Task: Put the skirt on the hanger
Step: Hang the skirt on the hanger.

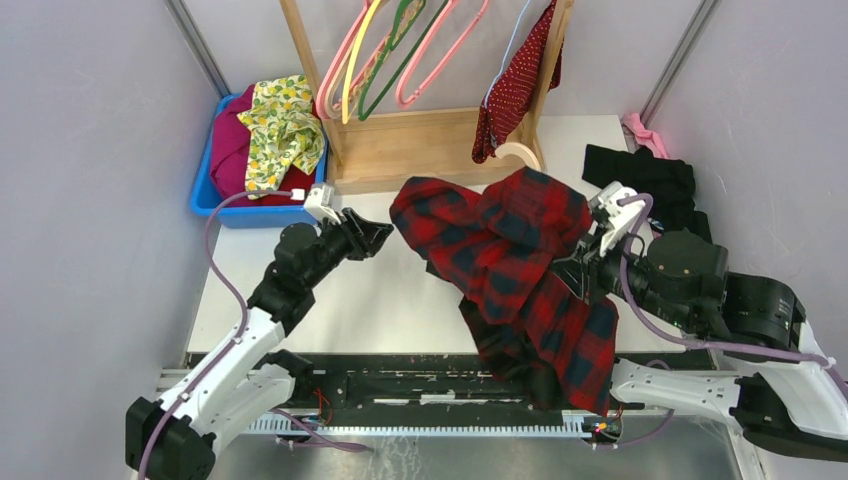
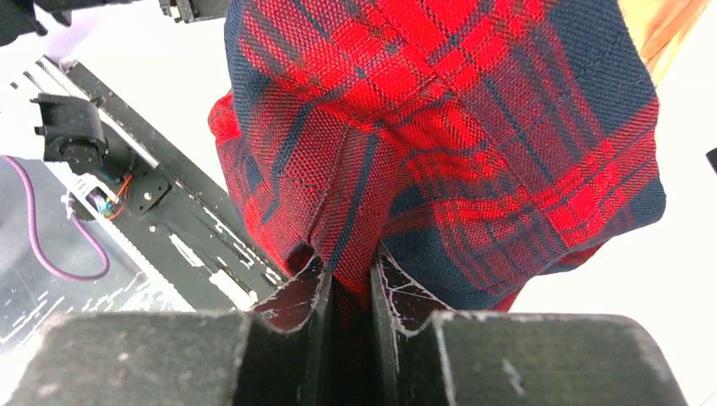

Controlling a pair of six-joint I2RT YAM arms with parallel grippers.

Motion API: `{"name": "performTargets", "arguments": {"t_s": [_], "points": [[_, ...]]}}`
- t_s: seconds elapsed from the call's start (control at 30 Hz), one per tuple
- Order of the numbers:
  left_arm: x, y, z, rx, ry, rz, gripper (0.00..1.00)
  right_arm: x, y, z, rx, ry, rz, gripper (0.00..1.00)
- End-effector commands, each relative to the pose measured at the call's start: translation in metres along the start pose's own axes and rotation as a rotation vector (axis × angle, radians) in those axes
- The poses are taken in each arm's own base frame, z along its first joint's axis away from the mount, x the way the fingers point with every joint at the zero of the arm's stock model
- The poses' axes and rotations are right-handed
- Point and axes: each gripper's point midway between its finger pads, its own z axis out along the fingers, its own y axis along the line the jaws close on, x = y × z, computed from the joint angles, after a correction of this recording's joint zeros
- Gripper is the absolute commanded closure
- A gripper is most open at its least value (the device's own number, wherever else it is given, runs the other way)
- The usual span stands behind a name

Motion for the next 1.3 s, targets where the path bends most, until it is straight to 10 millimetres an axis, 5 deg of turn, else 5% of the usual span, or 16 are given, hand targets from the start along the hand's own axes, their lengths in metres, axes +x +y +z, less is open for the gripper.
{"name": "performTargets", "arguments": {"t_s": [0.0, 0.27, 0.53, 0.93, 1.27], "points": [[-0.039, -0.002, -0.017, -0.094, -0.092, 0.020, 0.46, -0.074, 0.003, -0.005, 0.027, -0.212, 0.052, 0.99], [-0.075, -0.048, -0.027, 0.003, -0.069, 0.069, 0.45, -0.094, -0.014, 0.012, 0.195, -0.208, 0.059, 0.99], [-0.119, -0.113, -0.022, 0.188, -0.048, 0.091, 0.47, -0.065, -0.057, -0.005, 0.400, -0.173, 0.044, 0.99], [-0.089, -0.168, 0.086, 0.183, 0.038, 0.171, 0.49, -0.015, -0.099, -0.052, 0.524, -0.153, 0.105, 0.99], [-0.111, -0.154, 0.152, -0.033, -0.186, 0.203, 0.50, -0.001, -0.104, -0.071, 0.497, -0.145, 0.130, 0.99]]}}
